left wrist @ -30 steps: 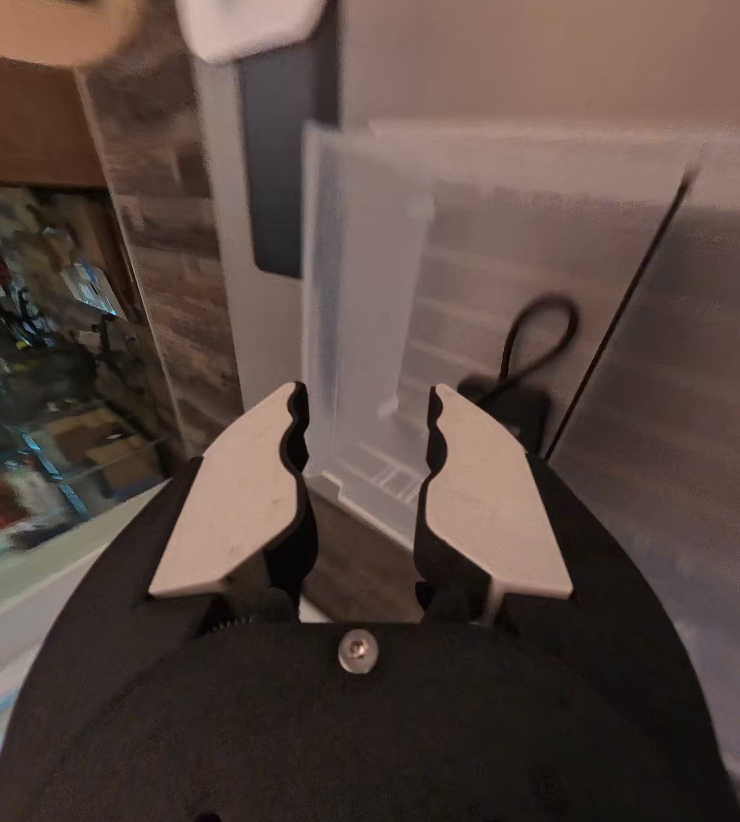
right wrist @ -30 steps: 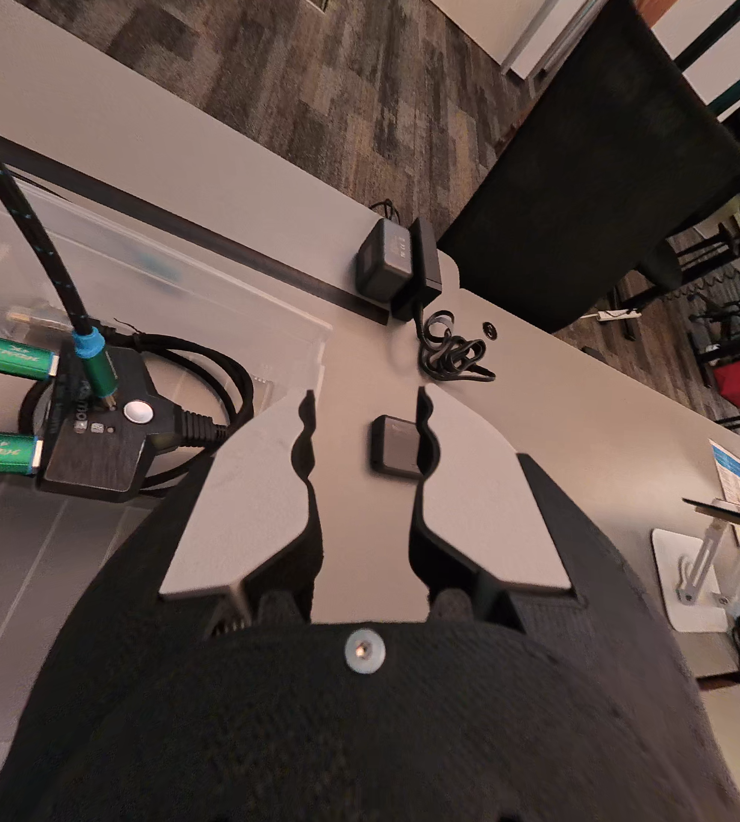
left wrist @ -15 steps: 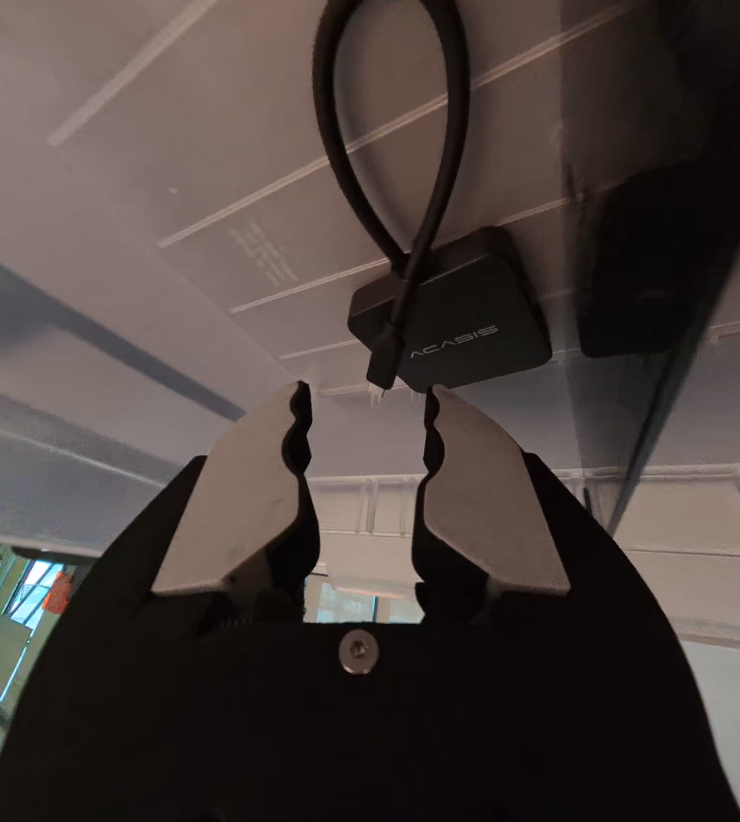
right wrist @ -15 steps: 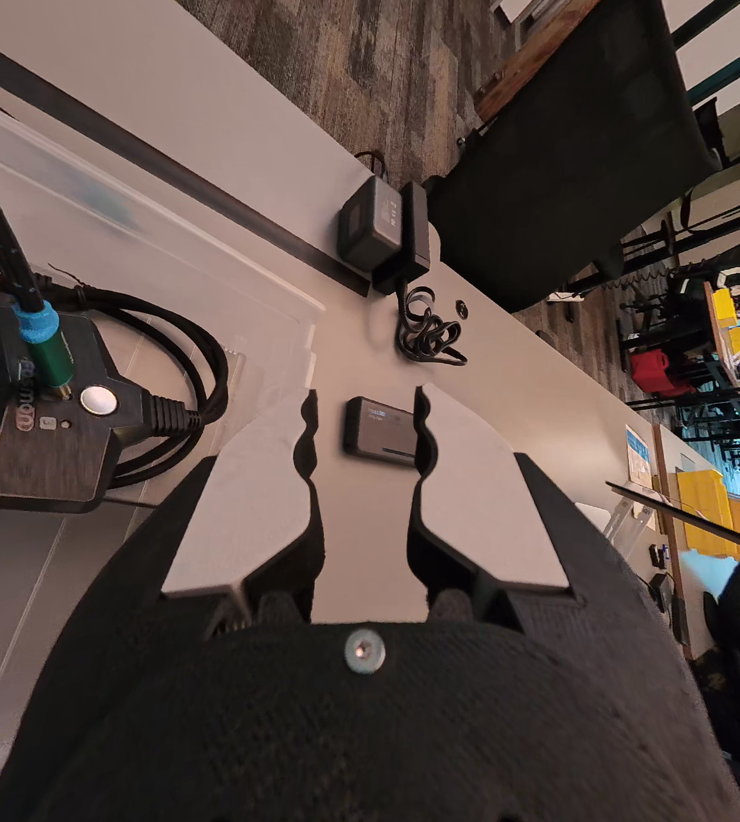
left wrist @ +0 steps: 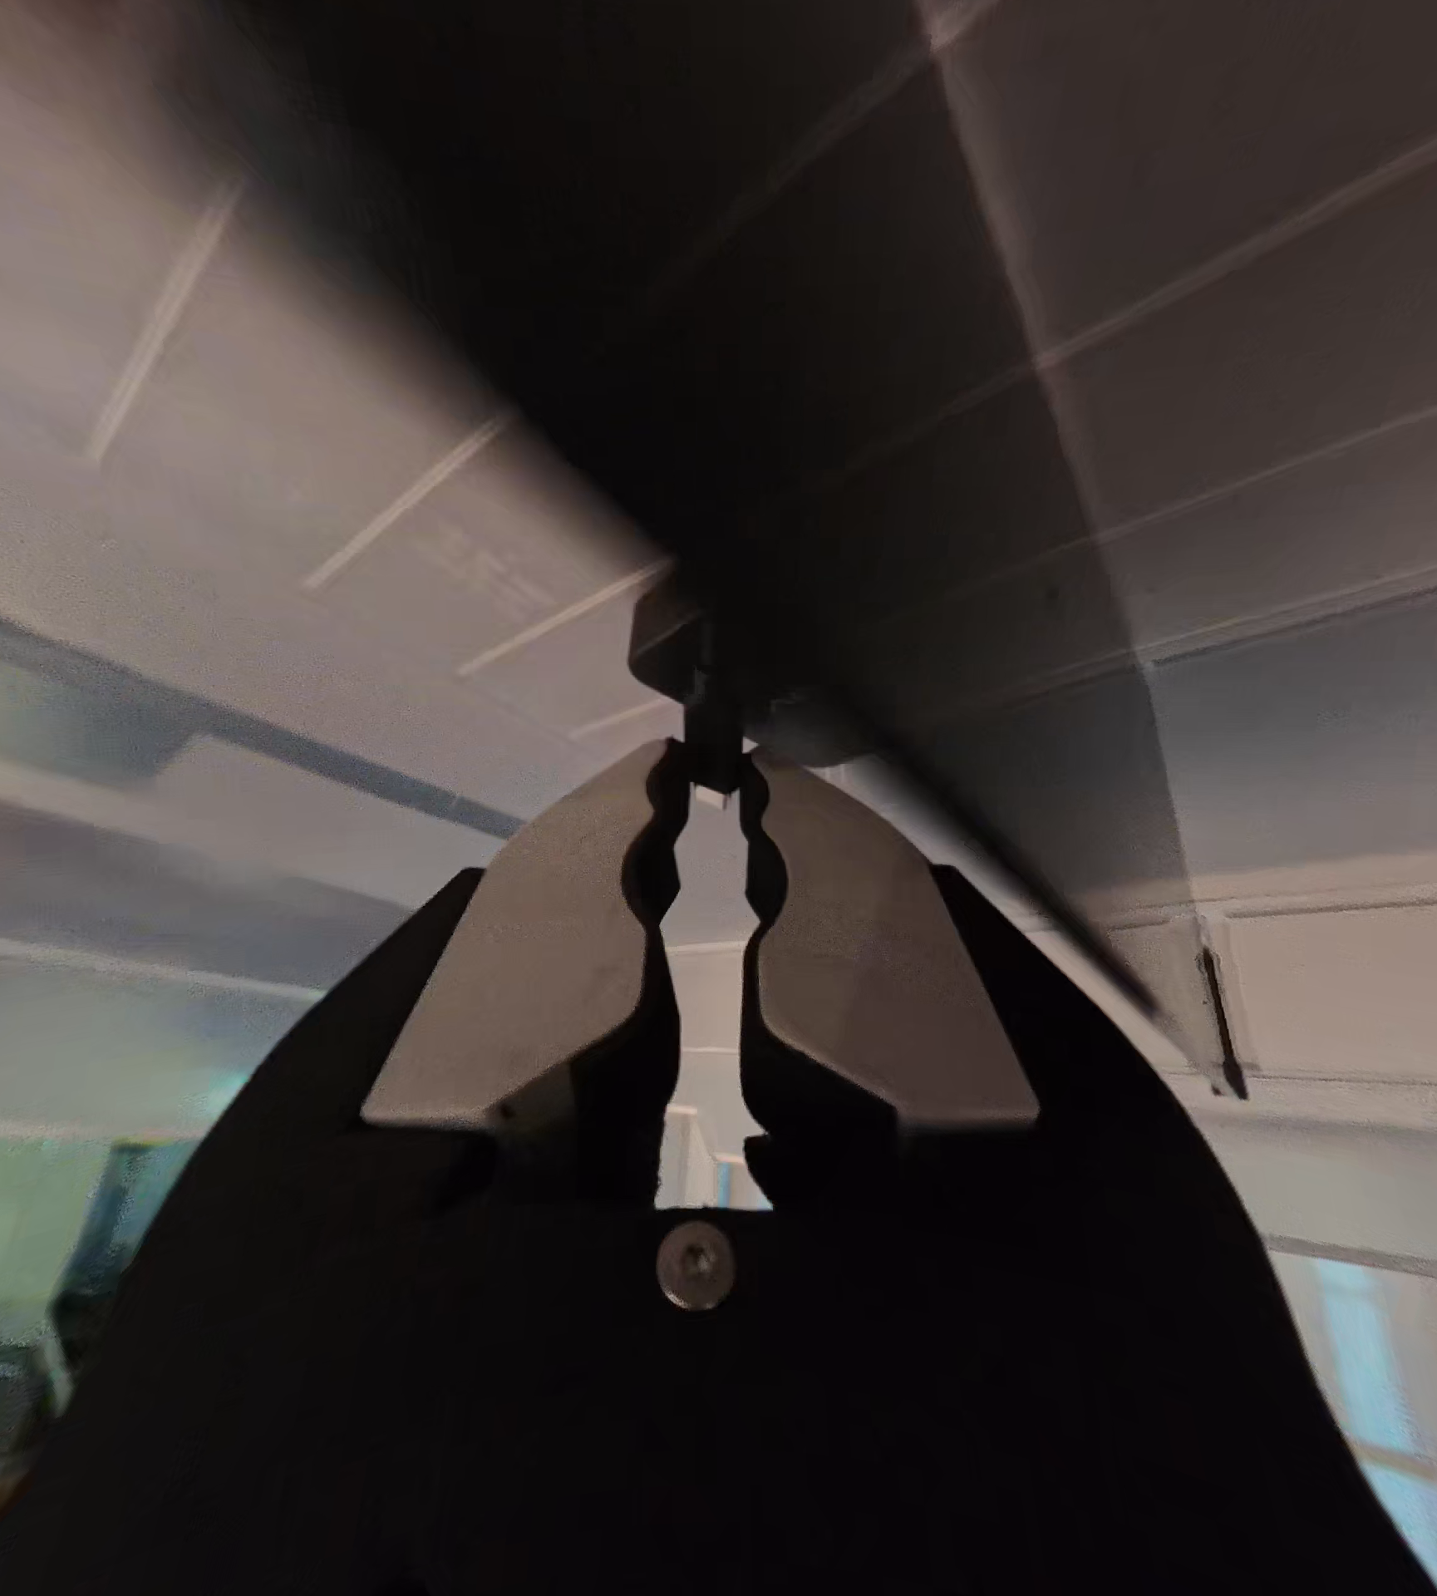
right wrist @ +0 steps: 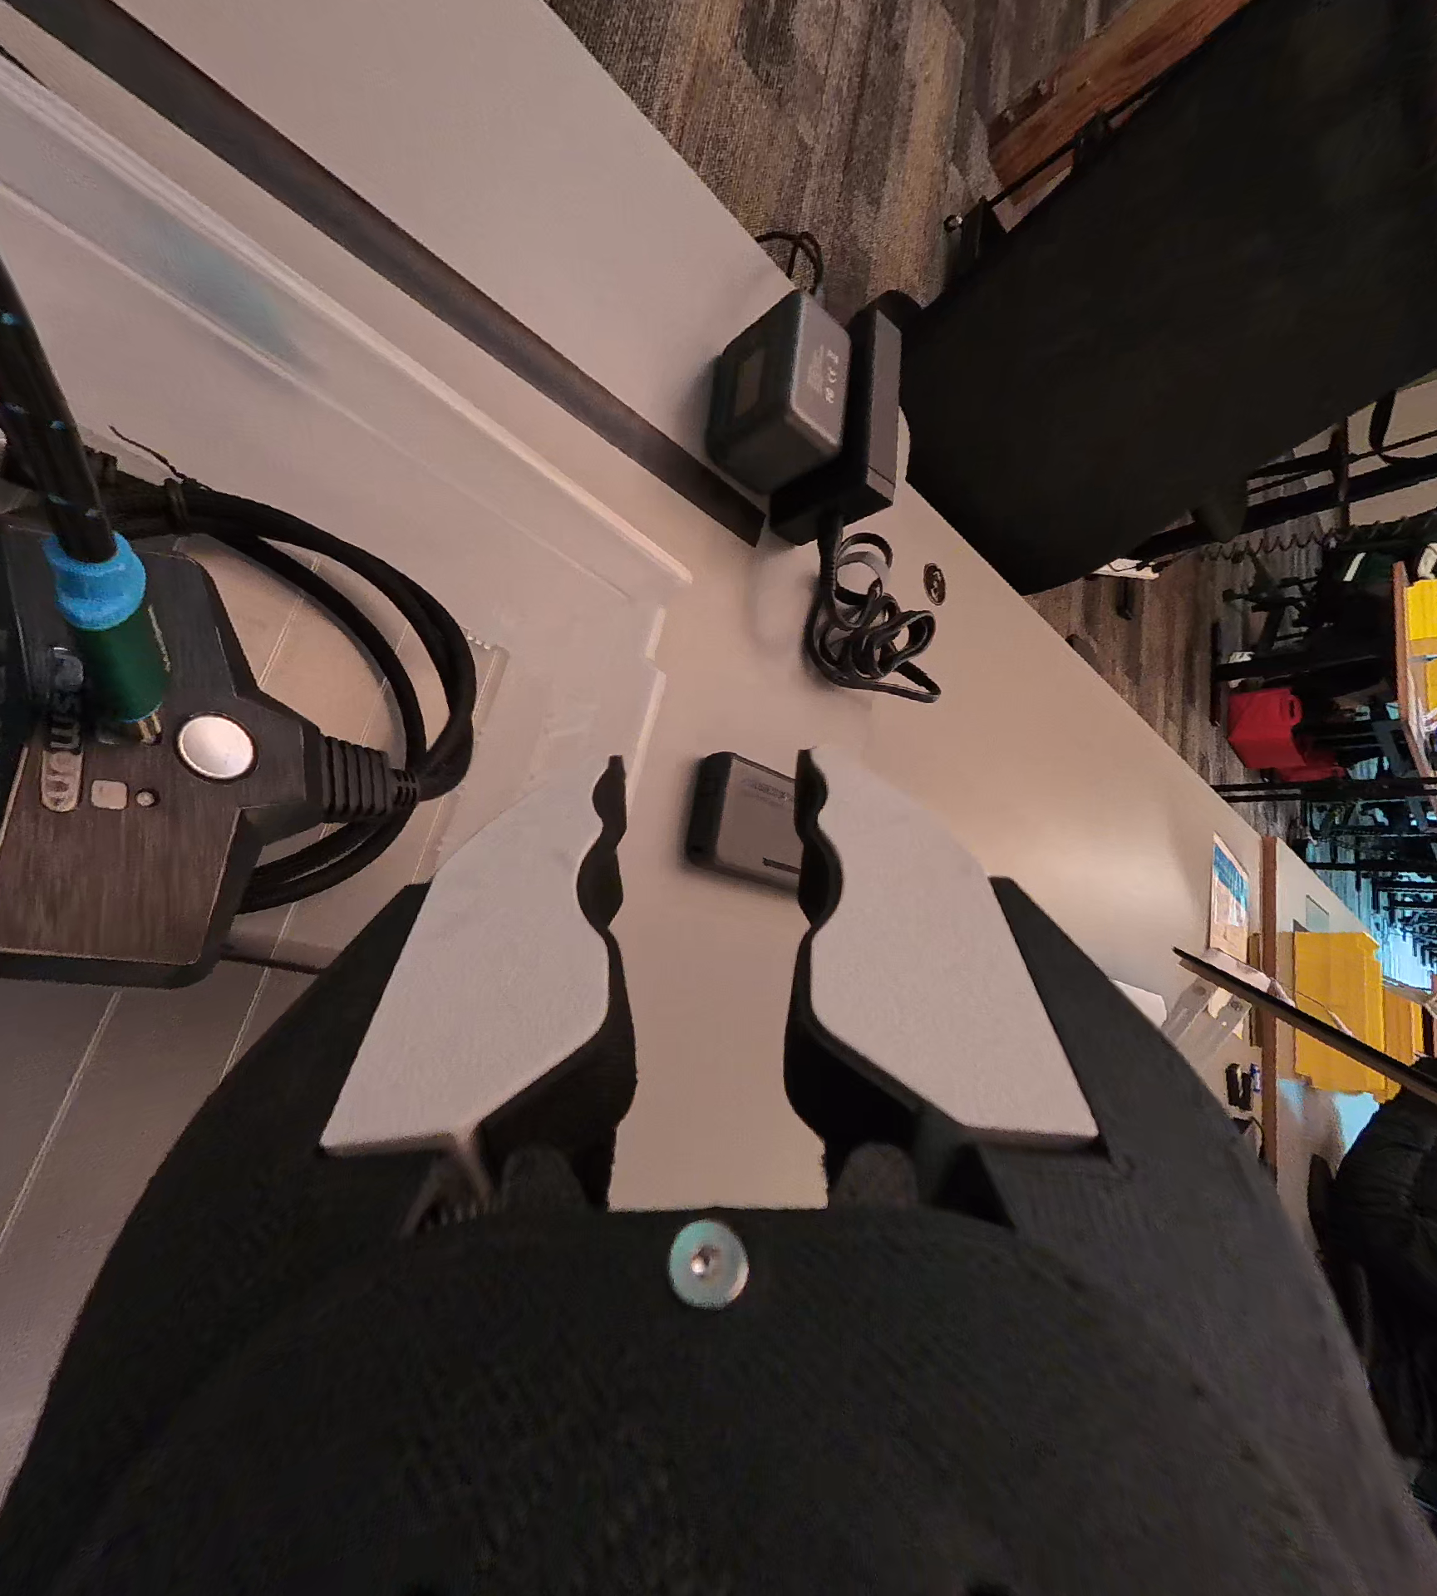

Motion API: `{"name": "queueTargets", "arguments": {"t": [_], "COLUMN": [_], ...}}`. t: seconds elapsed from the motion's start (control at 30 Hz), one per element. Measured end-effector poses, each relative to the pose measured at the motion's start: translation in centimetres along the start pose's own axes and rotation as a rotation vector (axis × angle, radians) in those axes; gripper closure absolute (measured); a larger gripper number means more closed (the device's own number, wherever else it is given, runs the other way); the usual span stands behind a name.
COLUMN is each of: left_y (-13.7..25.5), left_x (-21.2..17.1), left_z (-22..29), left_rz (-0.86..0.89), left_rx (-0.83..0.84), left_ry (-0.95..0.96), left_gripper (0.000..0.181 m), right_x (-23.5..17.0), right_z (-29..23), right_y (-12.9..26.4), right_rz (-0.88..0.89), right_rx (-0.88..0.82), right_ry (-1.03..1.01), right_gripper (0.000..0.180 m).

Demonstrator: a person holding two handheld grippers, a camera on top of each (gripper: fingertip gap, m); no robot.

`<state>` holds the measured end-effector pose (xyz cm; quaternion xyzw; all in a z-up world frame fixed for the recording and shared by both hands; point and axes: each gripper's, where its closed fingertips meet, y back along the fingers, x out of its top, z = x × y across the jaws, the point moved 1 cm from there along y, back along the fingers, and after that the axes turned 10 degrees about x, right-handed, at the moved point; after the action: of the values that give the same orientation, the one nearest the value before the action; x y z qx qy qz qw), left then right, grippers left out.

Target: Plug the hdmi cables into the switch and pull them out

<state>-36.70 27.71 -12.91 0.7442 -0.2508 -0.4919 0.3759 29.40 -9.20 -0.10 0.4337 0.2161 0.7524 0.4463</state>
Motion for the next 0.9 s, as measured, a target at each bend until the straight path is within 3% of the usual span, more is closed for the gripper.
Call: {"name": "queueTargets", "arguments": {"t": [0.27, 0.47, 0.6, 0.7, 0.8, 0.9], "left_y": [3.0, 7.0, 11.8, 16.4, 21.2, 24.7], "left_x": [-2.2, -4.2, -5.9, -6.6, -5.3, -2.1], "left_z": [-2.3, -5.1, -8.0, -10.3, -12.6, -14.4], "left_rz": [0.005, 0.043, 0.089, 0.173, 0.267, 0.372], "left_rx": [0.079, 0.289, 0.504, 0.675, 0.848, 0.926], "left_ry": [0.323, 0.561, 0.77, 0.951, 1.05, 1.09], "left_gripper": [0.171, 0.171, 0.171, 0.171, 0.172, 0.172], "right_x": [0.8, 2.2, 4.4, 7.8, 12.8, 17.0], "right_z": [-0.5, -0.8, -0.9, -1.6, -3.9, -11.7], "right_y": [0.5, 1.8, 4.8, 9.6, 17.4, 24.9], "right_rz": [0.041, 0.097, 0.211, 0.408, 0.757, 1.2], "right_rx": [0.02, 0.017, -0.004, -0.014, -0.054, 0.205], "right_ry": [0.005, -0.001, -0.033, -0.076, -0.079, 0.014], "right_gripper": [0.142, 0.142, 0.142, 0.148, 0.161, 0.163]}}
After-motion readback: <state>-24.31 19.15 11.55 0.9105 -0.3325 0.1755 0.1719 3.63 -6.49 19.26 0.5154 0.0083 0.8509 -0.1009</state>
